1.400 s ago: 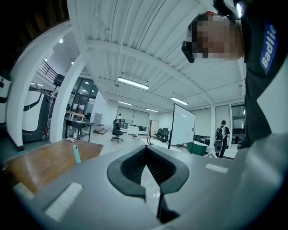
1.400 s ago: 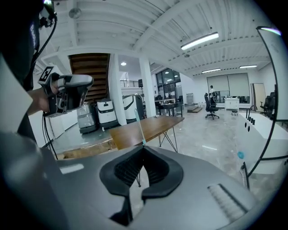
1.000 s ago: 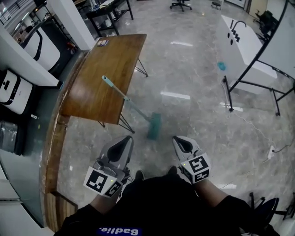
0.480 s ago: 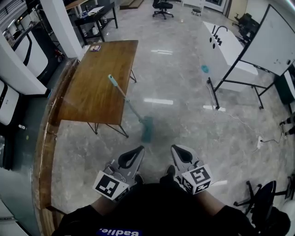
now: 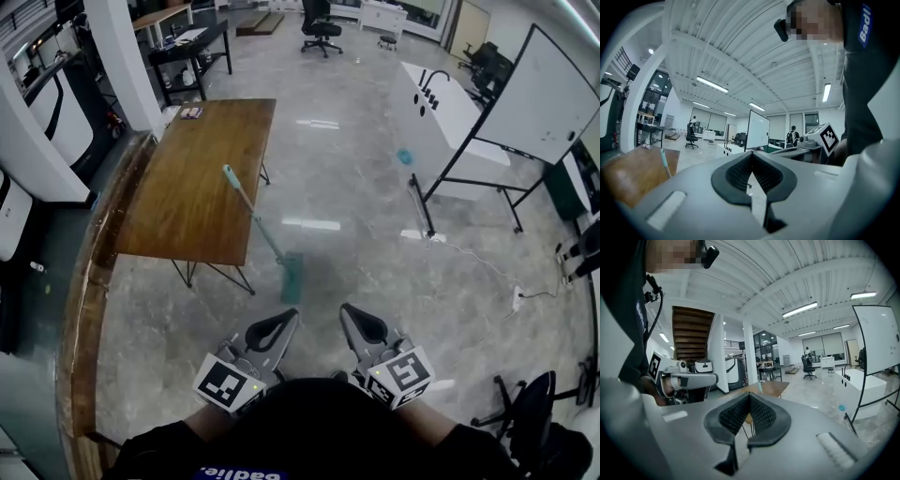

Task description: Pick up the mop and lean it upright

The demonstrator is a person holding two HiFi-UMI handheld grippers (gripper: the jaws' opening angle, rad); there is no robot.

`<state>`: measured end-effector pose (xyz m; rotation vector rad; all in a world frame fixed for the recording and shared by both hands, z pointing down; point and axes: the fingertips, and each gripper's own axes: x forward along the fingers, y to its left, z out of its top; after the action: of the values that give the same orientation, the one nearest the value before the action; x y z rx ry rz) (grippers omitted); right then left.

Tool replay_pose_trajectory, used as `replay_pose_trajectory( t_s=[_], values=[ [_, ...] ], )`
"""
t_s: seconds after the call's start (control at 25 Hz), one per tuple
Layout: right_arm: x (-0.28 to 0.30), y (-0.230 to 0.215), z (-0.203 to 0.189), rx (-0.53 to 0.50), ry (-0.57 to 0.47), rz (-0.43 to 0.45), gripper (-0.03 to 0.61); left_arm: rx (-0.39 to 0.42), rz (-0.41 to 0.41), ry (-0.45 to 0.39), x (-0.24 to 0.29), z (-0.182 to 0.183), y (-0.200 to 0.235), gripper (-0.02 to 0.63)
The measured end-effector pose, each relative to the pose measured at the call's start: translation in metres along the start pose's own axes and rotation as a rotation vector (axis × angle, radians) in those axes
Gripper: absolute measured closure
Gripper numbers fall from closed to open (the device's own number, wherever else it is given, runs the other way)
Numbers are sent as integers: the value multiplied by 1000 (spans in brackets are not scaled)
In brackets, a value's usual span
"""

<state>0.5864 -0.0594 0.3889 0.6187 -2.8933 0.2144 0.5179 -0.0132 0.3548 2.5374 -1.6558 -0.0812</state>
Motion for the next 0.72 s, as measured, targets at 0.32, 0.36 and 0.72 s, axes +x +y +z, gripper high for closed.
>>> replay_pose_trajectory(
  t_s=[0.32,0.36,0.72],
  values=[
    [-15,1,9,-40,-24,92,577,26,-16,23,26,1,-24,594],
    [-16,1,6,-37,-17,103,577,21,-13,28,28,0,-26,594],
    [-28,-14,-9,-6,-1,107,575,-6,-18,41,46,-12,-42,594]
  ],
)
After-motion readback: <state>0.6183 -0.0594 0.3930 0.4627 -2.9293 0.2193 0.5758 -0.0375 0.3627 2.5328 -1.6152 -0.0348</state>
